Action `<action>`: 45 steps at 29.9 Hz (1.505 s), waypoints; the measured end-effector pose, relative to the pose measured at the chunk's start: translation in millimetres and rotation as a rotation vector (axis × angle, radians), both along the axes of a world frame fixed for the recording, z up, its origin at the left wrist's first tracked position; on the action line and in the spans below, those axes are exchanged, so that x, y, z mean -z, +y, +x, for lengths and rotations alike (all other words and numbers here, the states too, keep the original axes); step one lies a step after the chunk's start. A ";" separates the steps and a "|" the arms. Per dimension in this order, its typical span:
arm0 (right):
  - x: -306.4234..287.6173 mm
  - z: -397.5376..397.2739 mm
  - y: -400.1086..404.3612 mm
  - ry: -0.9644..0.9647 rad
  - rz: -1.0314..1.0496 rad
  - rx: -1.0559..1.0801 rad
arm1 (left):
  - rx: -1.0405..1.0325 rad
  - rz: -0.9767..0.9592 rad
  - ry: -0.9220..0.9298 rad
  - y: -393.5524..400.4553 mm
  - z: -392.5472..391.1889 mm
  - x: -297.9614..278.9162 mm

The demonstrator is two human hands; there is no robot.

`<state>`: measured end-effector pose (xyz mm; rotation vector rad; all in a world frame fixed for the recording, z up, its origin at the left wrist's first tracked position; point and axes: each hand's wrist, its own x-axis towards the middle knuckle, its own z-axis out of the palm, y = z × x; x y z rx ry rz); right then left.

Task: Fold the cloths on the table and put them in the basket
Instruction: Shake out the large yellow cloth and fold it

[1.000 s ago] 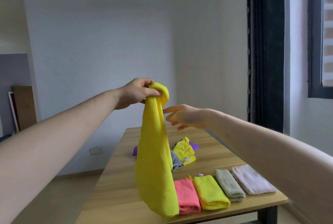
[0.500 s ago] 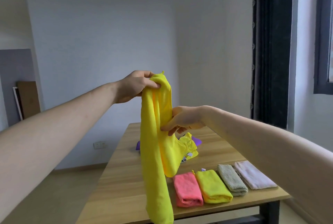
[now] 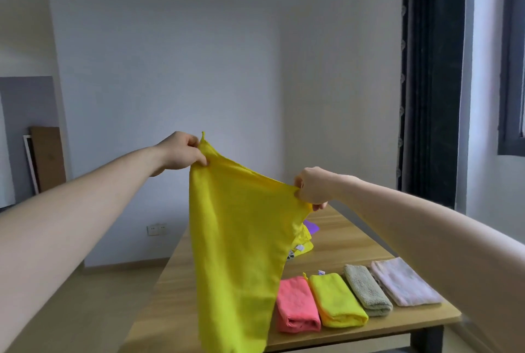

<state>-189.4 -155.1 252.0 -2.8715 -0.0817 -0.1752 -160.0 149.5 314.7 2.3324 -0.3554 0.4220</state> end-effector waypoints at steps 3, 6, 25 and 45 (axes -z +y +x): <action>-2.1 14.2 1.2 -0.077 0.077 0.017 | -0.129 0.025 0.006 18.1 14.8 9.4; -10.0 32.2 7.6 -0.163 0.224 0.030 | -0.233 -0.026 0.001 29.5 28.9 14.6; 26.2 28.3 13.0 -0.288 0.292 -0.176 | 0.101 -0.139 0.221 65.2 10.6 68.2; 145.7 -12.4 18.7 0.145 0.044 -0.351 | 0.192 0.271 0.675 94.5 -29.5 209.3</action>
